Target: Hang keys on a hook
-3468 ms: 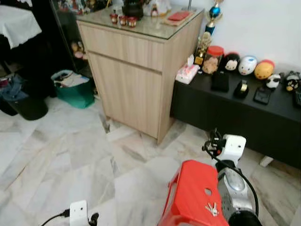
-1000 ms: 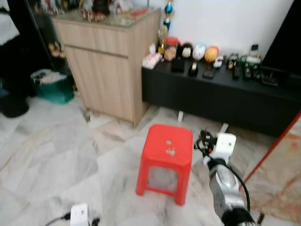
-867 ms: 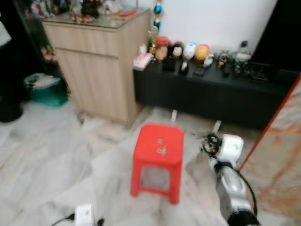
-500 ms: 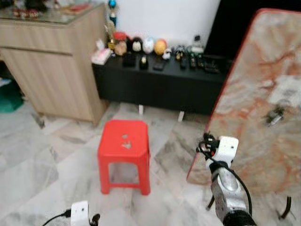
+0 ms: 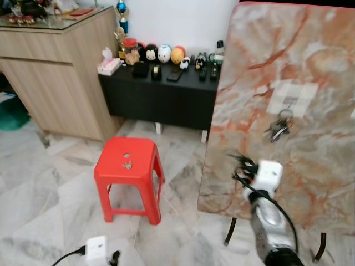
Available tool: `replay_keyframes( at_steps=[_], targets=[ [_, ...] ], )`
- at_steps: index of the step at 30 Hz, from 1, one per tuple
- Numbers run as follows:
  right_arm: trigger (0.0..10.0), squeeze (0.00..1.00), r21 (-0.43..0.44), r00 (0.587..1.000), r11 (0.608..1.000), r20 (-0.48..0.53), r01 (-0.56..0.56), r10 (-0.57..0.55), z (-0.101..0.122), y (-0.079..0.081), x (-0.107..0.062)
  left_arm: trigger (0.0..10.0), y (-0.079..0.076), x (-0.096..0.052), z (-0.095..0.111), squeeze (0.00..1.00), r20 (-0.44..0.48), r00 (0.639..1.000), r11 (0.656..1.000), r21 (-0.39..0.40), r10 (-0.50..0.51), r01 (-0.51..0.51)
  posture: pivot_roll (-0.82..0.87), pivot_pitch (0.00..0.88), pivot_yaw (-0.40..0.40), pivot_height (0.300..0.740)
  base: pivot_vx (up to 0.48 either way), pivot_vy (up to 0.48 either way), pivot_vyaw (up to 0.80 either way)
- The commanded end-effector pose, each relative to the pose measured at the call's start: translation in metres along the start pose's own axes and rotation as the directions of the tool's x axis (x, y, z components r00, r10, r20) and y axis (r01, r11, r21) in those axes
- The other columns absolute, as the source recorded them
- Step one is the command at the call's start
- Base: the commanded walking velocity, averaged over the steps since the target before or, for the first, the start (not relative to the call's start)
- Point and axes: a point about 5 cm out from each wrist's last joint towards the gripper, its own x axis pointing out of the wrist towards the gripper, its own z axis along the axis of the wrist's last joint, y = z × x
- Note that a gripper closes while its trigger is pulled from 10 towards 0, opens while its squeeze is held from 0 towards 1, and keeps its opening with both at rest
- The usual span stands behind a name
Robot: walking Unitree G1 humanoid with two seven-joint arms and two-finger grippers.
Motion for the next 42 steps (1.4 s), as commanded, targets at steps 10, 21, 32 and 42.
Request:
replay_keyframes(
  at_steps=[10, 21, 32, 42],
  targets=[
    [10.0, 0.00, -0.001, 1.000, 1.000, 0.030, -0.002, 0.003, 0.007, 0.006, 0.004, 10.0, 0.007, -0.001, -0.002, 0.00, -0.011, 1.000, 1.000, 0.016, 0.016, -0.016, 0.00, 0.000, -0.034, 0.740, 0.000, -0.348, 0.00],
    [10.0, 0.00, -0.261, 0.954, 0.922, 0.166, 0.285, -0.248, 0.036, -0.033, 0.011, 10.0, 0.007, -0.001, -0.003, 0.00, -0.017, 1.000, 1.000, 0.018, 0.020, -0.020, 0.00, 0.000, -0.034, 0.740, 0.000, 0.000, 0.00],
    [10.0, 0.00, -0.467, 0.851, 0.721, 0.386, 0.512, -0.355, 0.066, -0.050, 0.012, 10.0, 0.006, -0.001, -0.003, 0.00, -0.016, 1.000, 1.000, 0.024, 0.012, -0.011, 0.00, 0.000, -0.029, 0.740, 0.000, 0.000, 0.00],
    [10.0, 0.00, -0.548, 0.852, 0.655, 0.386, 0.520, -0.354, 0.062, -0.041, 0.016, 10.0, 0.005, 0.000, -0.001, 0.00, -0.013, 1.000, 1.000, 0.025, 0.009, -0.009, 0.00, 0.000, -0.031, 0.740, 0.000, 0.000, 0.00]
  ],
)
